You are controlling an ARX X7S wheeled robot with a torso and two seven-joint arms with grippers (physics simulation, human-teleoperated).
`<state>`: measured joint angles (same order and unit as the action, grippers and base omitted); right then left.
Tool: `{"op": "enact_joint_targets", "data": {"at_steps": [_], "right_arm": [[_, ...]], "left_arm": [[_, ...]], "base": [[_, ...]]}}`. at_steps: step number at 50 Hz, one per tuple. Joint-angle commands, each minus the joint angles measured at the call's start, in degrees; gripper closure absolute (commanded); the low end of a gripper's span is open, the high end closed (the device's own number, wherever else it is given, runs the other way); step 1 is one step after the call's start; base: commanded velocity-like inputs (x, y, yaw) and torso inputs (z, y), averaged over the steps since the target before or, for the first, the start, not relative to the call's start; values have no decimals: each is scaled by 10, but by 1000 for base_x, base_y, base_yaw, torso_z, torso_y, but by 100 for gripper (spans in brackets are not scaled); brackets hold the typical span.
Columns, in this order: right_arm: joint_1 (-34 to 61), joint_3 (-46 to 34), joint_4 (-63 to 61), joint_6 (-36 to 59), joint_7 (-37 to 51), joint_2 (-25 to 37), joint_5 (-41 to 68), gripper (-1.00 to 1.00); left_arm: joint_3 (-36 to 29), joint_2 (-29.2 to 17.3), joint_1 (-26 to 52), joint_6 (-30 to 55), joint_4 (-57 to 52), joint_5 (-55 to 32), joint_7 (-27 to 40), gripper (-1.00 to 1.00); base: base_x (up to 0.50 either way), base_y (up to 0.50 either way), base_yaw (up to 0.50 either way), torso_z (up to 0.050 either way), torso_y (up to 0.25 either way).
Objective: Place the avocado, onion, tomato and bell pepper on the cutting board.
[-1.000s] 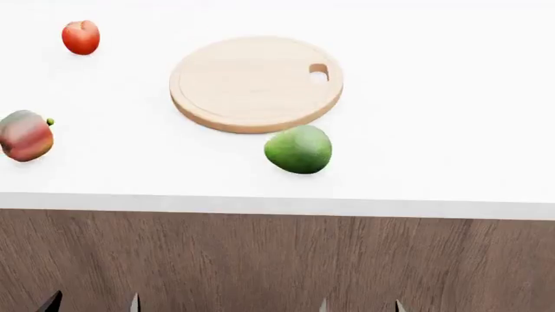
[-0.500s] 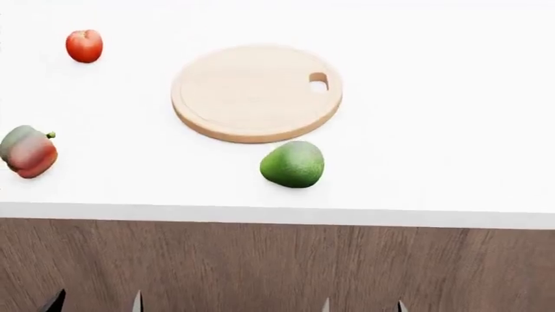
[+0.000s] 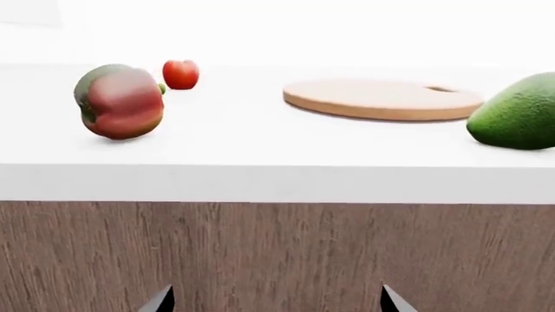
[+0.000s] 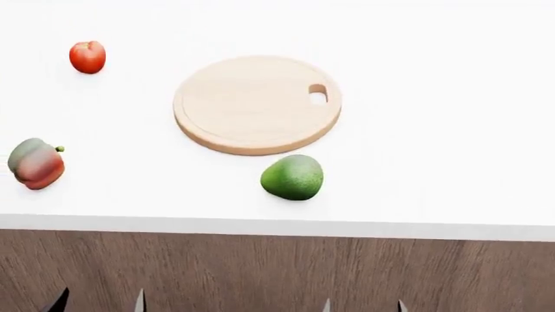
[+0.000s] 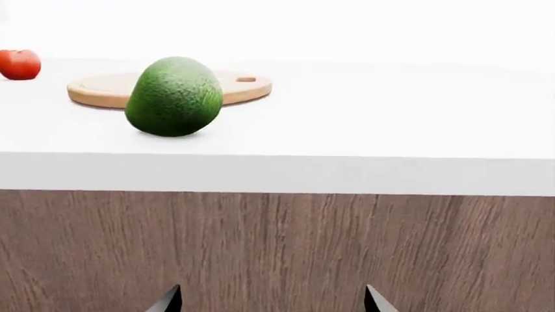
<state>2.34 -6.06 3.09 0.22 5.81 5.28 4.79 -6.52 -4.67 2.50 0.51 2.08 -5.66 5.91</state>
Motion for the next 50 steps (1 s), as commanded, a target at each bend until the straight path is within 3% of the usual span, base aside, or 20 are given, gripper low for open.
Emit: {"op": "enact_joint_targets", "data": {"at_steps": [1, 4, 10, 13, 18, 40, 50], "right_arm": [[8, -7, 0, -3, 12, 6, 6, -100], [21, 4, -77, 84, 20, 19, 20, -100], [63, 44, -359, 345, 33, 73, 85, -100], [100, 84, -463, 468, 42, 88, 143, -100], [150, 122, -558, 595, 51, 104, 201, -100], [170, 178, -603, 669, 68, 102, 267, -100], [239, 208, -620, 763, 86, 106, 327, -100]], "left_arm": [[-5, -7, 11, -1, 6, 6, 24, -100], [2, -21, 5, 52, -88, -14, 22, -100], [83, -93, 53, 313, -386, -156, 31, -100], [121, -122, 73, 410, -479, -223, 44, -100], [152, -141, 89, 474, -538, -283, 54, -100], [187, -152, 71, 503, -577, -332, 82, -100], [185, -152, 93, 507, -571, -341, 95, -100]], "base": [[0, 0, 0, 50, 21], [0, 0, 0, 0, 0], [0, 0, 0, 0, 0], [0, 0, 0, 0, 0], [0, 0, 0, 0, 0], [0, 418, 0, 0, 0], [119, 0, 0, 0, 0]]}}
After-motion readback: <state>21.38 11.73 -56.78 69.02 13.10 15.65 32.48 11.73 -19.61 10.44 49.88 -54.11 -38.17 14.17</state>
